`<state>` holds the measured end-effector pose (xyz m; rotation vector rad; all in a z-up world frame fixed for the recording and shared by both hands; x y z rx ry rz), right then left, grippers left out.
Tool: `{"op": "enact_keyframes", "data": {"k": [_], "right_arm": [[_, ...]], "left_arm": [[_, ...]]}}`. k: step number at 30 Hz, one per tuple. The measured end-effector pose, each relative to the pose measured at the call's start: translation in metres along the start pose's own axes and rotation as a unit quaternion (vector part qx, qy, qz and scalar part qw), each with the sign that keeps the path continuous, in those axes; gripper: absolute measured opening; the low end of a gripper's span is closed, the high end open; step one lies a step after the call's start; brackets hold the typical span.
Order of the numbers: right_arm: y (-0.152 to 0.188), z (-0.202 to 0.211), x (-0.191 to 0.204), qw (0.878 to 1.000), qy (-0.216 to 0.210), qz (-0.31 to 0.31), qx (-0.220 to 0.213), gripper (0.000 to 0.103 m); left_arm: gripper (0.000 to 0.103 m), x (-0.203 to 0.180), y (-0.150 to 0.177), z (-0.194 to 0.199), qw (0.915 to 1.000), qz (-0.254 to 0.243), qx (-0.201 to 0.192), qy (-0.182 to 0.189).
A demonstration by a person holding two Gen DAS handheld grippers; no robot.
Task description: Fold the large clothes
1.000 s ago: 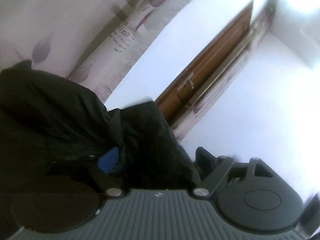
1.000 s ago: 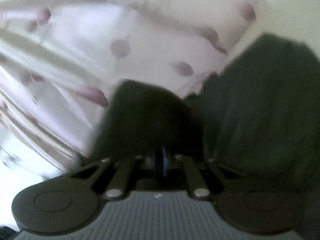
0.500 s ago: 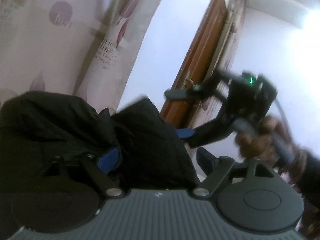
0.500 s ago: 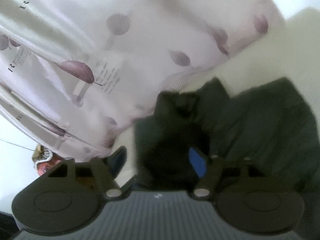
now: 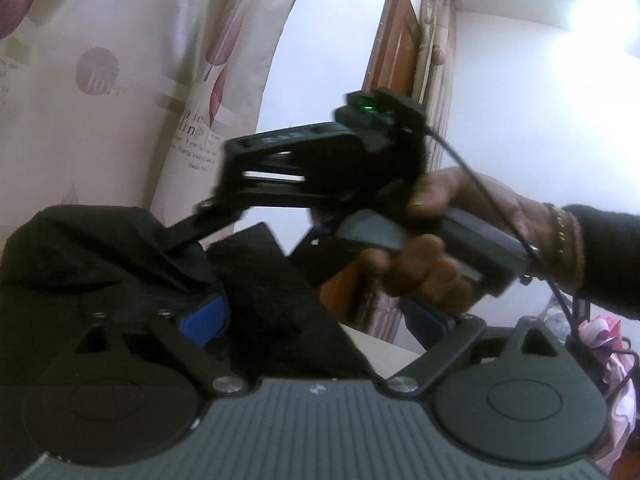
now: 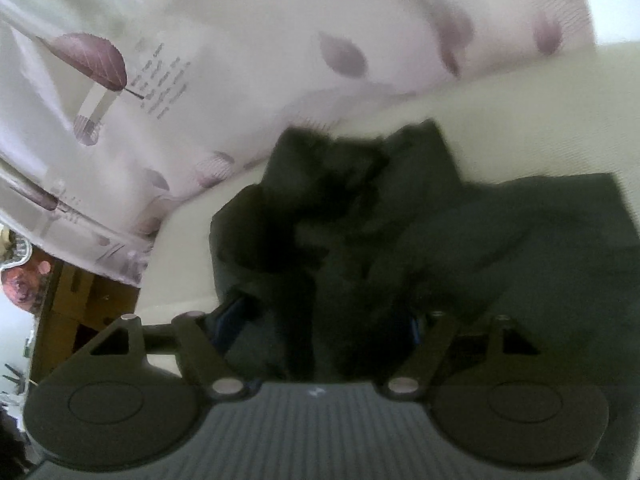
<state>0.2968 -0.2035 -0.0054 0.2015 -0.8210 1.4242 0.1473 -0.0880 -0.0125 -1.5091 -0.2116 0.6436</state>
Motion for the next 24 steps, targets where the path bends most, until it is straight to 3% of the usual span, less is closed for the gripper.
{"op": "enact_keyframes", "data": {"k": [6,10,15,16,17,20,24], "right_arm": [[0.004,-0.002,0.003,1.000,0.003,0.006,-0.013,0.076],[0.015,0.017,0.008,0.999,-0.026,0.008,-0.023,0.076],[0.027,0.000,0.022,0.998,0.032,0.052,0.003,0.076],[0.027,-0.008,0.023,0.997,0.049,0.062,-0.001,0.068],[0.027,-0.014,0.026,0.995,0.063,0.082,-0.005,0.039],[0.026,-0.025,0.027,0.990,0.058,0.127,-0.021,0.023],[0.026,-0.018,0.021,0.991,0.032,0.128,-0.037,0.017]], "left_arm": [[0.102,-0.008,0.009,0.008,0.9998,-0.015,-0.006,-0.010],[0.102,-0.009,0.010,0.009,0.9999,-0.014,-0.006,-0.009],[0.102,-0.011,0.010,0.009,0.9999,-0.011,-0.002,-0.009],[0.102,-0.010,0.012,0.008,0.9996,-0.011,0.005,-0.026],[0.102,-0.008,0.011,0.008,0.9994,-0.009,0.008,-0.033],[0.103,-0.001,0.011,0.022,0.9995,0.018,0.010,-0.026],[0.103,0.006,0.006,0.065,0.9979,0.044,0.002,-0.047]]}}
Point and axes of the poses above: each gripper's, at about its wrist camera, not at the fingertips, and z roughly against the way its jaws point, x to its left, y to its underside, the point moved 6 cm from there along -z, roughly the way its jaws point, and after that the axes turned 5 degrees about x, right-handed, at the moved point
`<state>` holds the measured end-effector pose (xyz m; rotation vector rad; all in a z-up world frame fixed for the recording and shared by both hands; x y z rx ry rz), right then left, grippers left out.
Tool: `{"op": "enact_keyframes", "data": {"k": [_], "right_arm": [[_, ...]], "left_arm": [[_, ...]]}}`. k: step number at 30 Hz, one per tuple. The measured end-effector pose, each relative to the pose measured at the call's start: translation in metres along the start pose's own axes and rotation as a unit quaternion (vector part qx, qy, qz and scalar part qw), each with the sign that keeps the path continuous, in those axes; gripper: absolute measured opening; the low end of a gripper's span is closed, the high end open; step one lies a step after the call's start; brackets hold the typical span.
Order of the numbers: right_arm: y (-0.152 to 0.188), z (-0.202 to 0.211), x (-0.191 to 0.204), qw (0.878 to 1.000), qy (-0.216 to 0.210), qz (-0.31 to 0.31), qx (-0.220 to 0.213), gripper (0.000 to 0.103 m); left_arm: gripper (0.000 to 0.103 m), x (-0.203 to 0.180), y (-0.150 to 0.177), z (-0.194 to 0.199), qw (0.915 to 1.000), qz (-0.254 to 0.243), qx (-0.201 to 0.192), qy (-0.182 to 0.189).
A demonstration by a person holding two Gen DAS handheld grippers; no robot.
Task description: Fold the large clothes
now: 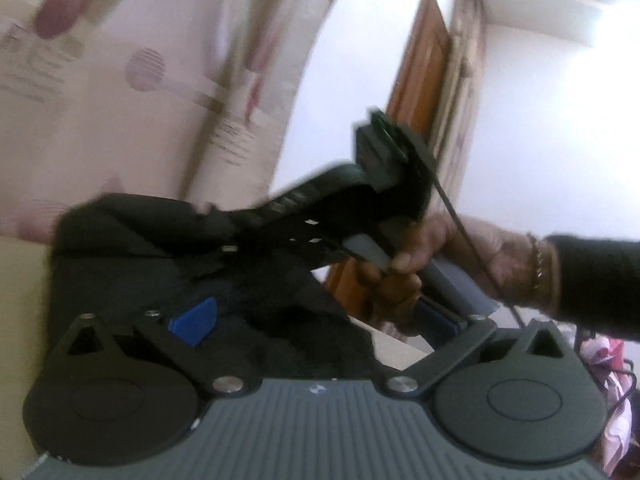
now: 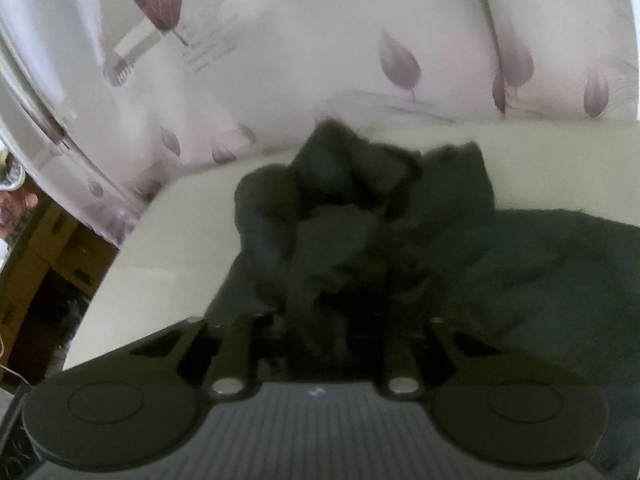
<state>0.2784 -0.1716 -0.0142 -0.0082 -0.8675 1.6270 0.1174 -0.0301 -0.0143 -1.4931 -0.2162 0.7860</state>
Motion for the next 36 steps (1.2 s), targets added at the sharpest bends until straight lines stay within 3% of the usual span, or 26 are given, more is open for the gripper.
{"op": "enact_keyframes", "data": {"k": [4,9,12,21,26,31,36], "right_arm": [[-0.001,0.017,0.003,0.999,-0.001,0.021,-0.030,0.014],[-0.002,0.041,0.006,0.997,0.002,0.045,-0.064,0.011],[-0.003,0.058,-0.001,0.996,0.009,0.051,-0.079,0.011],[-0.001,0.121,-0.056,0.991,0.014,0.040,-0.127,0.010],[0.016,0.142,-0.130,0.989,-0.008,0.008,-0.150,0.010],[0.061,0.118,-0.217,0.987,0.018,-0.035,-0.154,0.011],[0.079,0.088,-0.217,0.982,-0.026,-0.061,-0.180,0.011]], "left_arm": [[0.103,0.025,-0.009,0.039,0.9978,0.016,-0.011,-0.063],[0.103,0.064,-0.018,0.052,0.9910,0.058,0.012,-0.121],[0.103,0.068,-0.024,0.046,0.9899,0.071,0.014,-0.122],[0.103,0.033,-0.022,-0.004,0.9949,0.015,0.044,-0.090],[0.103,0.023,-0.019,-0.033,0.9964,0.002,0.048,-0.070],[0.103,0.019,-0.012,-0.065,0.9960,0.003,0.066,-0.060],[0.103,0.029,-0.004,-0.067,0.9939,0.027,0.084,-0.066]]}}
Point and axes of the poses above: each gripper's, at about its wrist camera, not at the fingertips, and z roughly against the way its jaws point, x to its left, y to its underside, the point moved 6 cm from there along -z, roughly the way its jaws point, and after that the axes turned 5 degrees about x, right-handed, at the moved point
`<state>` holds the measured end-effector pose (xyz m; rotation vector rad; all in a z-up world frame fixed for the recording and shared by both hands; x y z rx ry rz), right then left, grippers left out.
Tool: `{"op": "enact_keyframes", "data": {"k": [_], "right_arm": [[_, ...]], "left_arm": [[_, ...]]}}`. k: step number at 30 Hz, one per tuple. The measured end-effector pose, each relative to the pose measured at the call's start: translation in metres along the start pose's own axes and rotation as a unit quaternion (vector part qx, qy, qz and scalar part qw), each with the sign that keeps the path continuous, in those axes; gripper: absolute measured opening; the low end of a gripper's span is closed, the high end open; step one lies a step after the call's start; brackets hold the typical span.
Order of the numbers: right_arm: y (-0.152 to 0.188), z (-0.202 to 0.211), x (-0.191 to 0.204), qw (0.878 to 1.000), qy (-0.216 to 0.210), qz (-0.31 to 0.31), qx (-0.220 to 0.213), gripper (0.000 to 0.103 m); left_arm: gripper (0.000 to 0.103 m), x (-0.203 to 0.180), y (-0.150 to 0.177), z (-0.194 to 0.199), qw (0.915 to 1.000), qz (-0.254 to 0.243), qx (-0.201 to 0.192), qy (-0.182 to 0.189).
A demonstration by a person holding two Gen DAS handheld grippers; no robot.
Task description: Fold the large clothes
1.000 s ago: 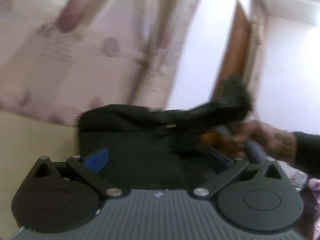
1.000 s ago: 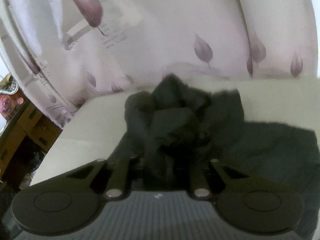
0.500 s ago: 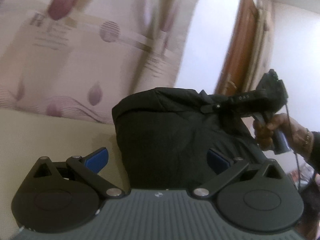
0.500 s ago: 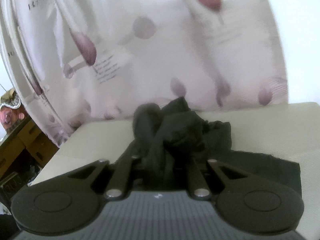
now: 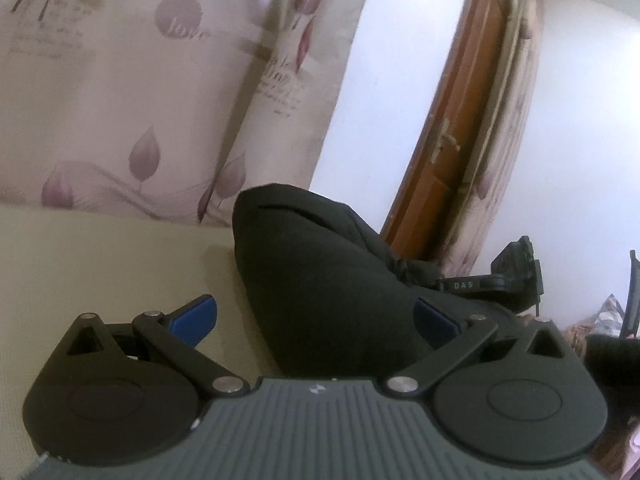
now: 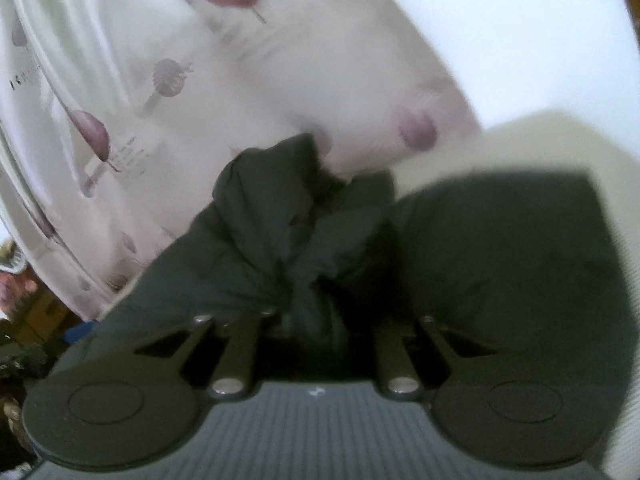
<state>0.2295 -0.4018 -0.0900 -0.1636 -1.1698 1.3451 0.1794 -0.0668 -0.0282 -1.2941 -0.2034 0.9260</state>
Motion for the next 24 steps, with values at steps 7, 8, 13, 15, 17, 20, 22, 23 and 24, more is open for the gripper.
{"op": "enact_keyframes", "data": {"k": [7,8,13,15,17,20,22,23,24], "right_arm": [[0.062,-0.062,0.079,0.984,-0.156,-0.088,0.018,0.011],[0.069,-0.070,0.094,0.980,-0.177,-0.092,0.024,0.011],[0.079,-0.099,0.178,0.973,-0.213,-0.067,0.057,0.011],[0.070,-0.096,0.222,0.975,-0.213,-0.009,0.066,0.009],[0.049,-0.078,0.264,0.972,-0.226,0.039,0.044,0.007],[0.007,-0.040,0.300,0.970,-0.225,0.089,0.005,0.006],[-0.014,-0.010,0.310,0.967,-0.218,0.127,-0.020,0.006],[-0.023,0.002,0.308,0.968,-0.203,0.142,-0.028,0.005],[-0.027,0.015,0.299,0.972,-0.180,0.150,-0.034,0.005]], "left_arm": [[0.103,0.046,0.005,0.088,0.9957,0.065,-0.025,-0.060],[0.103,0.054,0.006,0.107,0.9939,0.072,-0.031,-0.077],[0.103,0.090,0.006,0.179,0.9810,0.126,-0.050,-0.138],[0.103,0.096,0.002,0.204,0.9748,0.147,-0.068,-0.153],[0.103,0.096,-0.004,0.227,0.9690,0.165,-0.090,-0.161],[0.103,0.082,-0.020,0.247,0.9670,0.160,-0.116,-0.161],[0.103,0.068,-0.031,0.244,0.9689,0.152,-0.116,-0.157],[0.103,0.061,-0.037,0.236,0.9717,0.148,-0.109,-0.148],[0.103,0.053,-0.041,0.227,0.9744,0.143,-0.102,-0.141]]}}
Point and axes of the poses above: each gripper's, at about its wrist camera, not at the fingertips, and z roughly against the way its jaws point, x to its left, y to its underside, the point moved 6 cm from there along -z, roughly the way its jaws point, and after that the axes turned 5 degrees about x, right-handed, at the moved point
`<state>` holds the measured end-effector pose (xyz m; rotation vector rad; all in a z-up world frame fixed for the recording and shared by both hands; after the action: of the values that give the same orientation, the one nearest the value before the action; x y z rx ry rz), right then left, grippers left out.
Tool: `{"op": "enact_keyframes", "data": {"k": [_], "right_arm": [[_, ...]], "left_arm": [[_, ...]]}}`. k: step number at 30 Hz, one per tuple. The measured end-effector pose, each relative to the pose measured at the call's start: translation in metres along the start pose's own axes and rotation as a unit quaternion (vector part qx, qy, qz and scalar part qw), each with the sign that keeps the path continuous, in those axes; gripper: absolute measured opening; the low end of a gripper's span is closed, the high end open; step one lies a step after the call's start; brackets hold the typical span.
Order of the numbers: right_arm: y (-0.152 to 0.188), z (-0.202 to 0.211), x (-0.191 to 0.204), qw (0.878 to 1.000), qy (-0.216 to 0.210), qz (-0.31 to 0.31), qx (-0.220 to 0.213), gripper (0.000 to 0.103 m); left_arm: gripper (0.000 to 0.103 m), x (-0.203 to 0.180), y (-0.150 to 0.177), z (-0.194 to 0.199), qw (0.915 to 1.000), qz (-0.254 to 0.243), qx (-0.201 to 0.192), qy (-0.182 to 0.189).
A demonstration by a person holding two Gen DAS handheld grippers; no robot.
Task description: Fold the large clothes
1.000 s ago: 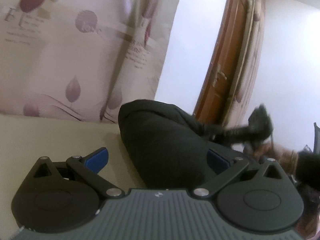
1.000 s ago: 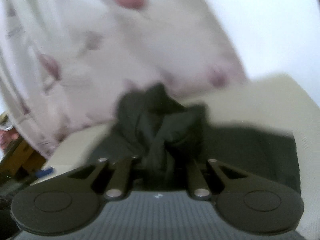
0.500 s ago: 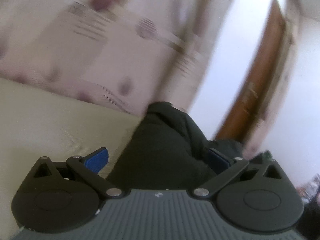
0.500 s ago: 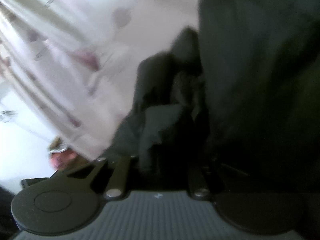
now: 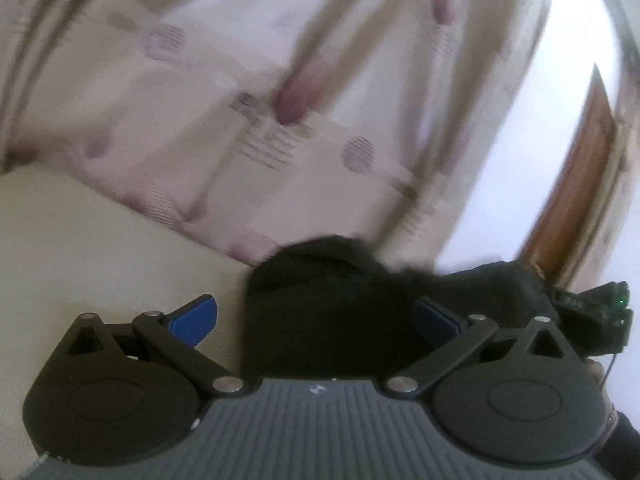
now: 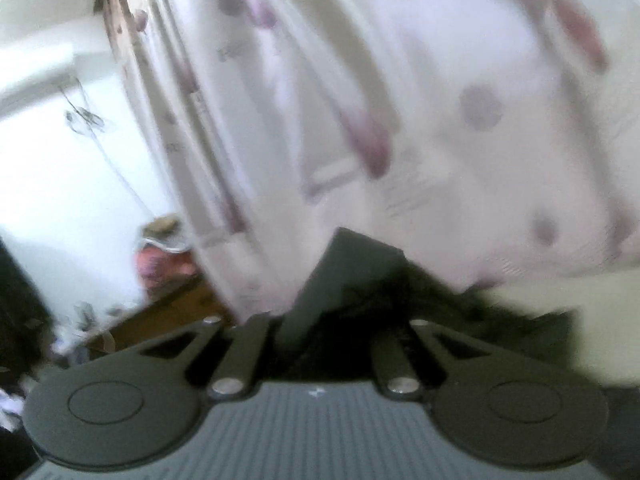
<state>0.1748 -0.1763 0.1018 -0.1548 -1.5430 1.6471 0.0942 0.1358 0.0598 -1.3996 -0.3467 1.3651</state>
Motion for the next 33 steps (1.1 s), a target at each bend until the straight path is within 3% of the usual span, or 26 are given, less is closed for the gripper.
{"op": "enact_keyframes", "data": {"k": [4,8,11,16,18,22,25,27,28,29,31,32,33], "right_arm": [[0.013,0.069,-0.062,0.995,0.093,-0.021,-0.011,0.005],[0.062,0.113,-0.145,0.986,0.160,-0.053,-0.002,0.005],[0.117,0.118,-0.188,0.983,0.143,-0.115,0.008,0.005],[0.177,0.116,-0.191,0.985,0.038,-0.170,-0.005,0.009],[0.183,0.118,-0.197,0.981,0.048,-0.186,-0.008,0.012],[0.147,0.158,-0.204,0.974,0.109,-0.192,-0.048,0.029],[0.081,0.183,-0.185,0.970,0.206,-0.116,-0.053,0.041],[0.033,0.177,-0.165,0.973,0.214,-0.077,-0.043,0.041],[0.009,0.170,-0.155,0.973,0.219,-0.060,-0.035,0.051],[-0.016,0.158,-0.146,0.969,0.242,-0.045,-0.022,0.057],[-0.050,0.117,-0.133,0.974,0.224,-0.024,0.019,0.077],[-0.057,0.081,-0.131,0.976,0.197,-0.041,0.080,0.080],[-0.057,0.046,-0.133,0.971,0.187,-0.058,0.138,0.080]], "left_arm": [[0.103,-0.039,0.012,-0.042,0.9983,-0.042,0.014,0.038],[0.103,-0.072,0.038,-0.095,0.9928,-0.069,0.047,0.086],[0.103,-0.079,0.053,-0.114,0.9897,-0.045,0.076,0.113],[0.103,-0.079,0.066,-0.119,0.9892,-0.081,0.067,0.103],[0.103,-0.077,0.079,-0.129,0.9866,-0.079,0.101,0.102],[0.103,-0.081,0.097,-0.130,0.9826,-0.093,0.114,0.113],[0.103,-0.089,0.107,-0.130,0.9793,-0.112,0.118,0.121],[0.103,-0.091,0.116,-0.130,0.9760,-0.135,0.122,0.120],[0.103,-0.092,0.119,-0.131,0.9744,-0.142,0.124,0.122],[0.103,-0.090,0.121,-0.132,0.9746,-0.141,0.124,0.122],[0.103,-0.086,0.126,-0.134,0.9745,-0.130,0.132,0.127],[0.103,-0.085,0.127,-0.137,0.9739,-0.130,0.134,0.129],[0.103,-0.084,0.128,-0.135,0.9736,-0.132,0.133,0.131]]}}
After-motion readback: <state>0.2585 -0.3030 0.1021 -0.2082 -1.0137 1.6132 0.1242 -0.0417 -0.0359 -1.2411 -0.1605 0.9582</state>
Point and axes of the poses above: each gripper's, at about its wrist camera, not at the fingertips, and z roughly against the way its jaws point, x to its left, y to its underside, the point moved 6 cm from there along -z, roughly the way its jaws point, and after that the axes turned 5 degrees about x, right-handed, at the moved point
